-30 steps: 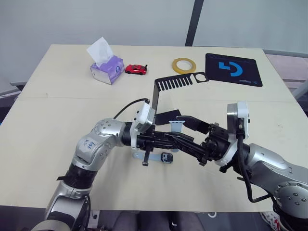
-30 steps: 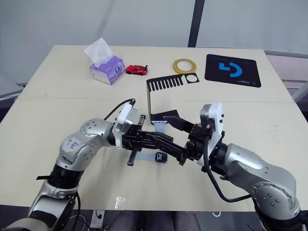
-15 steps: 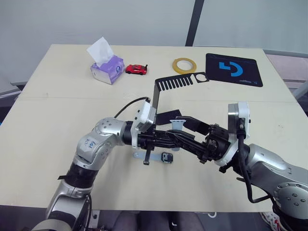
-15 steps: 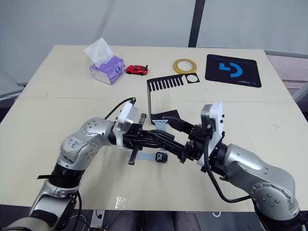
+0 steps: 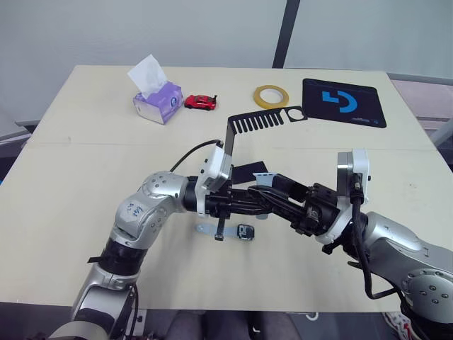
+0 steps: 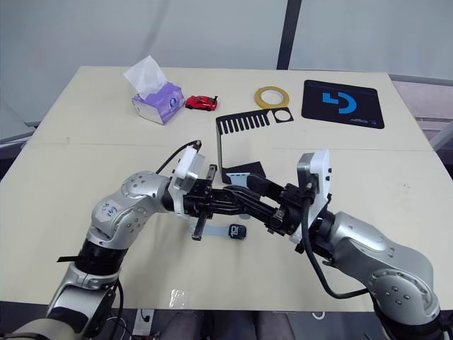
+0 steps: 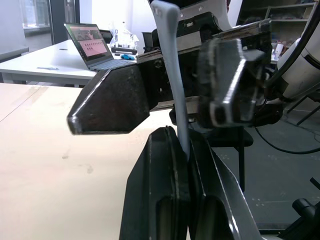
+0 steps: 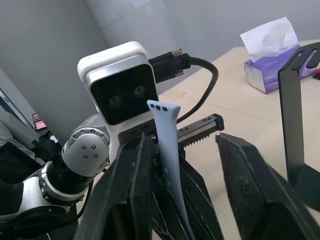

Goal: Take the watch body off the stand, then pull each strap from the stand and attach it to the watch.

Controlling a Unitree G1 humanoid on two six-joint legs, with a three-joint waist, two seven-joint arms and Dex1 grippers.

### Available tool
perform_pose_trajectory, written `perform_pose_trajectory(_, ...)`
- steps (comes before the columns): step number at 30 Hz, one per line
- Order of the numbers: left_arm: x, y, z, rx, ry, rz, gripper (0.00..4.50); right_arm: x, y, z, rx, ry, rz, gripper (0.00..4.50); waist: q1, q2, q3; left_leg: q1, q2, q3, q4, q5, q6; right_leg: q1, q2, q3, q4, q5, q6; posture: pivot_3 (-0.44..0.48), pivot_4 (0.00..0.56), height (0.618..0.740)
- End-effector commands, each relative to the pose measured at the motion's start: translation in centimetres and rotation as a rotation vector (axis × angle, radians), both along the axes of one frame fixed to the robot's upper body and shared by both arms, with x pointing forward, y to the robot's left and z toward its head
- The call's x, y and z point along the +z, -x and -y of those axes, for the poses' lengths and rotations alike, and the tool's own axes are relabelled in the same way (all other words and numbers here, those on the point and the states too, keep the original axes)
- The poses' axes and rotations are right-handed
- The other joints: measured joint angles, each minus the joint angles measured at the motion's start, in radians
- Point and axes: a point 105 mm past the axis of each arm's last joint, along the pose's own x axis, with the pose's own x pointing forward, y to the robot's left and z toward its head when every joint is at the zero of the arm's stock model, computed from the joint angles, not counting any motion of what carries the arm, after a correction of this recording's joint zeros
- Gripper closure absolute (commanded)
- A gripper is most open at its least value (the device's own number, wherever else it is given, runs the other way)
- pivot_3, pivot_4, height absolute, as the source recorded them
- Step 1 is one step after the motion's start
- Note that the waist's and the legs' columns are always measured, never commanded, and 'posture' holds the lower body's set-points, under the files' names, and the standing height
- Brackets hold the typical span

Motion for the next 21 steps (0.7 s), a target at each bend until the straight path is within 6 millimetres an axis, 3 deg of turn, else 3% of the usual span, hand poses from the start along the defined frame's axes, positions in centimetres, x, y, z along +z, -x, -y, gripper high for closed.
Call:
perform_pose_trajectory(1, 0.87, 0.00, 0.08, -0.004, 0.026, 0.024, 4.50, 0.60, 0.40, -0.11, 0.012, -0.026, 0.022, 2.15, 0.000, 0.000, 0.000, 0.000, 0.000, 0.000, 0.000, 0.000, 0.000, 0.000, 0.000, 0.000, 0.000, 0.000, 0.000, 0.000, 0.150, 0.738)
perform_pose_trajectory(13, 0.87, 0.11, 0.24, -0.002, 0.038, 0.017, 4.50, 1.17, 0.37, -0.18, 0.025, -0.062, 0.020, 2.15, 0.000, 0.000, 0.000, 0.000, 0.000, 0.000, 0.000, 0.000, 0.000, 0.000, 0.000, 0.000, 0.000, 0.000, 0.000, 0.000, 0.150, 0.738)
perform_pose_trajectory(14, 0.89, 0.10, 0.26, -0.002, 0.039, 0.017, 4.50, 1.19, 0.35, -0.18, 0.026, -0.062, 0.019, 2.69, 0.000, 0.000, 0.000, 0.000, 0.000, 0.000, 0.000, 0.000, 0.000, 0.000, 0.000, 0.000, 0.000, 0.000, 0.000, 0.000, 0.150, 0.738)
perform_pose_trajectory(15, 0.94, 0.08, 0.30, -0.002, 0.040, 0.017, 4.50, 1.22, 0.33, -0.18, 0.026, -0.062, 0.019, 2.96, 0.000, 0.000, 0.000, 0.000, 0.000, 0.000, 0.000, 0.000, 0.000, 0.000, 0.000, 0.000, 0.000, 0.000, 0.000, 0.000, 0.150, 0.738)
perform_pose_trajectory(17, 1.02, 0.04, 0.37, -0.002, 0.043, 0.016, 4.50, 1.27, 0.27, -0.17, 0.026, -0.063, 0.020, 4.11, 0.000, 0.000, 0.000, 0.000, 0.000, 0.000, 0.000, 0.000, 0.000, 0.000, 0.000, 0.000, 0.000, 0.000, 0.000, 0.000, 0.150, 0.738)
perform_pose_trajectory(18, 1.04, 0.02, 0.40, -0.002, 0.044, 0.015, 4.50, 1.29, 0.23, -0.16, 0.025, -0.065, 0.019, 4.42, 0.000, 0.000, 0.000, 0.000, 0.000, 0.000, 0.000, 0.000, 0.000, 0.000, 0.000, 0.000, 0.000, 0.000, 0.000, 0.000, 0.150, 0.738)
perform_pose_trajectory(21, 1.07, -0.02, 0.42, -0.002, 0.046, 0.013, 4.50, 1.35, 0.17, -0.15, 0.024, -0.067, 0.020, 4.42, 0.000, 0.000, 0.000, 0.000, 0.000, 0.000, 0.000, 0.000, 0.000, 0.000, 0.000, 0.000, 0.000, 0.000, 0.000, 0.000, 0.150, 0.738)
